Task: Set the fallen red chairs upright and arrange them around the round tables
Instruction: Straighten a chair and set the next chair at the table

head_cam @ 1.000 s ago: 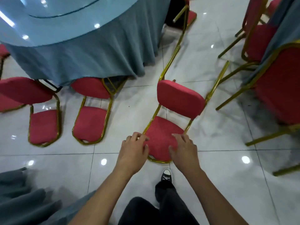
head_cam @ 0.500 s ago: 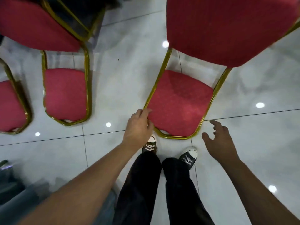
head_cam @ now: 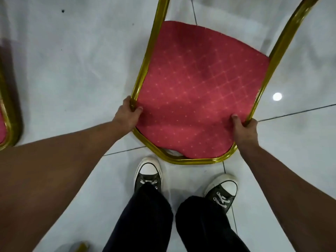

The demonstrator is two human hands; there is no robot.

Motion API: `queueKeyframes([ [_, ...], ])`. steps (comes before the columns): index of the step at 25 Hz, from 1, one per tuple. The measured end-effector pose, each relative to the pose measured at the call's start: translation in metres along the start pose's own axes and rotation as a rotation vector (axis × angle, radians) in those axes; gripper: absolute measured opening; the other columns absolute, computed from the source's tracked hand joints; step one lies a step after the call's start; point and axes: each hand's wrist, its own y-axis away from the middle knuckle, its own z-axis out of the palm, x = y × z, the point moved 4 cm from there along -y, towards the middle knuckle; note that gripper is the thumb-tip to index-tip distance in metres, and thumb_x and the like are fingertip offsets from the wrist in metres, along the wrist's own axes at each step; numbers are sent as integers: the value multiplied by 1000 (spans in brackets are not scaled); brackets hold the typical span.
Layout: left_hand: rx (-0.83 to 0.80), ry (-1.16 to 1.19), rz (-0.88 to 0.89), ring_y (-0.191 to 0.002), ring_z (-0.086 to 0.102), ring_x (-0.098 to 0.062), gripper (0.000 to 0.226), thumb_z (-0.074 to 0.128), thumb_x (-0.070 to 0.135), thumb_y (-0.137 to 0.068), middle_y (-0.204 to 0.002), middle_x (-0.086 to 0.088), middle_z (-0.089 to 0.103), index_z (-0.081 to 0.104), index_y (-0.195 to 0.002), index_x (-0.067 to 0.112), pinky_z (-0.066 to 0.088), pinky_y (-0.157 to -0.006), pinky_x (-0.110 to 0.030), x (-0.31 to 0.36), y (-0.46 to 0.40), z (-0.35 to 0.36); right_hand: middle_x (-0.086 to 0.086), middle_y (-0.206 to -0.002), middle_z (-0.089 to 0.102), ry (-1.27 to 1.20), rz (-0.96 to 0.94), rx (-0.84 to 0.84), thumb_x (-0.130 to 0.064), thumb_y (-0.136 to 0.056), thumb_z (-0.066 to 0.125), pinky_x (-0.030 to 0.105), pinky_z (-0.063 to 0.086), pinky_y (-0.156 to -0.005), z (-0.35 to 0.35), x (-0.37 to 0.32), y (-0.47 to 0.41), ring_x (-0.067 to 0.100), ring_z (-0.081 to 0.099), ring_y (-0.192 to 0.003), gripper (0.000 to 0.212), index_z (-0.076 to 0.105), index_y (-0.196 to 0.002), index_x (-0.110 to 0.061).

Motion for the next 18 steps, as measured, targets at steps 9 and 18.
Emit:
queueKeyframes([
  [9,195,-15,36,-104,60,-37,64,53,66,-89,-113,-14,62,44,-131,18,51,-89,-48,42,151,-109,-10,-127,53,-39,-260,-61,-66,-95,46,38,43,-93,-94,-63,137,20,54,-105,62,25,-148,-42],
  [18,45,-91,-37,-121,58,-36,64,61,42,-96,-139,-11,57,32,-150,22,49,-101,-43,212,472,-279,17,-137,58,293,-164,-293,-50,-99,53,50,47,-104,-357,-250,341,38,59,-120,61,48,-144,-9],
])
